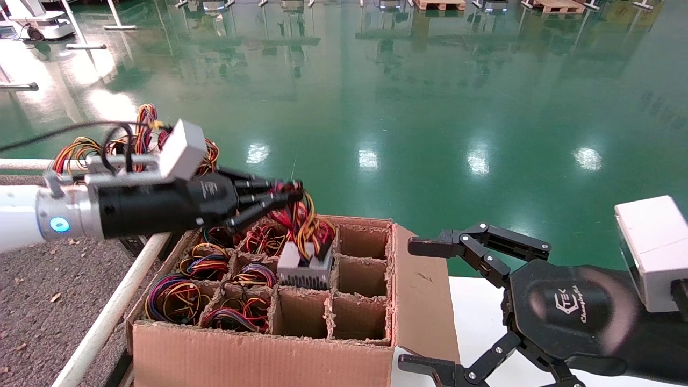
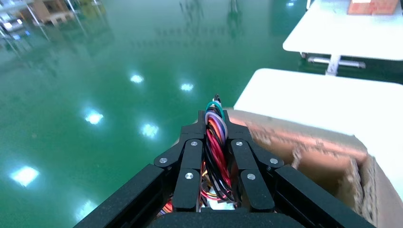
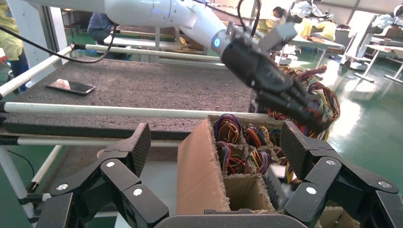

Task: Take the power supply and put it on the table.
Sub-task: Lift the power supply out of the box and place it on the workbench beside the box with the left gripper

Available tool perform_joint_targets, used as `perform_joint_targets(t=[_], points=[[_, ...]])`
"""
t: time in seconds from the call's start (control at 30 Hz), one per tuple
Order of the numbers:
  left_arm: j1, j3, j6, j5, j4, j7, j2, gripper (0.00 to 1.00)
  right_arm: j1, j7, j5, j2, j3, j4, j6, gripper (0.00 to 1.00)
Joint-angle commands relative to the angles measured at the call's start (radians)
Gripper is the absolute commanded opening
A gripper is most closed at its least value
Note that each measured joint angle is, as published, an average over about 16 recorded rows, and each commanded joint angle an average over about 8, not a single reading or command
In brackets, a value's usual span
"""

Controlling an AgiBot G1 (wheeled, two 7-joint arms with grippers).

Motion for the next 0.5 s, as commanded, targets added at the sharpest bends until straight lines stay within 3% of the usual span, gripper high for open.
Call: perform_joint_targets(t=[0.03, 0.5], points=[[-0.017, -0.005, 0.006, -0.008, -0.003, -0.003, -0.005, 0.0, 0.0, 0.0, 0.0, 0.0, 0.0, 0.0, 0.0, 1.0], [-0.177, -0.032, 0.012, -0.053, -0.063, -0.081, -0.159, 0.0, 0.0, 0.0, 0.0, 0.0, 0.0, 0.0, 0.0, 1.0]])
